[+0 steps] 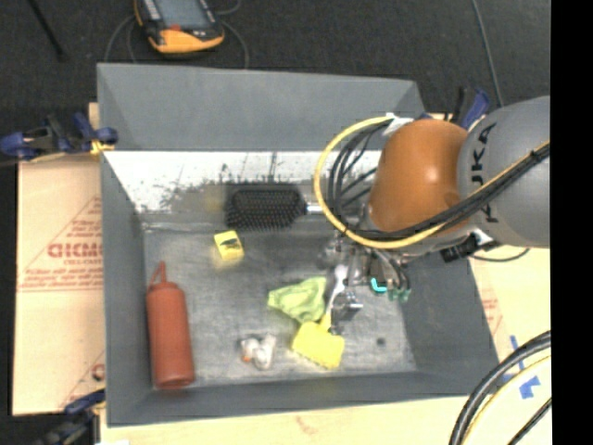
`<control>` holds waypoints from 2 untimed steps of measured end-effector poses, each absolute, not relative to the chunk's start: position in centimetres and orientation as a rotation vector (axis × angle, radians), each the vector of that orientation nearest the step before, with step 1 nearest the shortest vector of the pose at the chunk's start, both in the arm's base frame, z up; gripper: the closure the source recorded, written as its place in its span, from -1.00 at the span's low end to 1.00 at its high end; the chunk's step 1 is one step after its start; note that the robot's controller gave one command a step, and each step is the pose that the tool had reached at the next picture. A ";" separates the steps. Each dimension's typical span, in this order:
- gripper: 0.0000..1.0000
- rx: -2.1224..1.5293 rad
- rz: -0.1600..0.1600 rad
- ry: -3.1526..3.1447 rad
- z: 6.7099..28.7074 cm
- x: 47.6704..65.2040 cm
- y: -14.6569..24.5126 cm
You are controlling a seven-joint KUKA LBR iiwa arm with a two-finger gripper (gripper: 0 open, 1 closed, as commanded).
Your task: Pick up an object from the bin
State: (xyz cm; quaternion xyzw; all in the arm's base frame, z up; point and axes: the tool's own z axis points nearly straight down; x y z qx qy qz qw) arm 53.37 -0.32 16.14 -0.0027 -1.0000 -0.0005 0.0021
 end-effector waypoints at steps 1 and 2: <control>-1.00 -0.009 -0.001 -3.145 16.5 53.6 -0.3; -1.00 0.030 0.000 -3.152 11.3 55.0 0.9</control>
Offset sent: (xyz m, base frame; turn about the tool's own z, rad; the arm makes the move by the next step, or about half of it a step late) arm 0.0203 0.0217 -0.0875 -0.0384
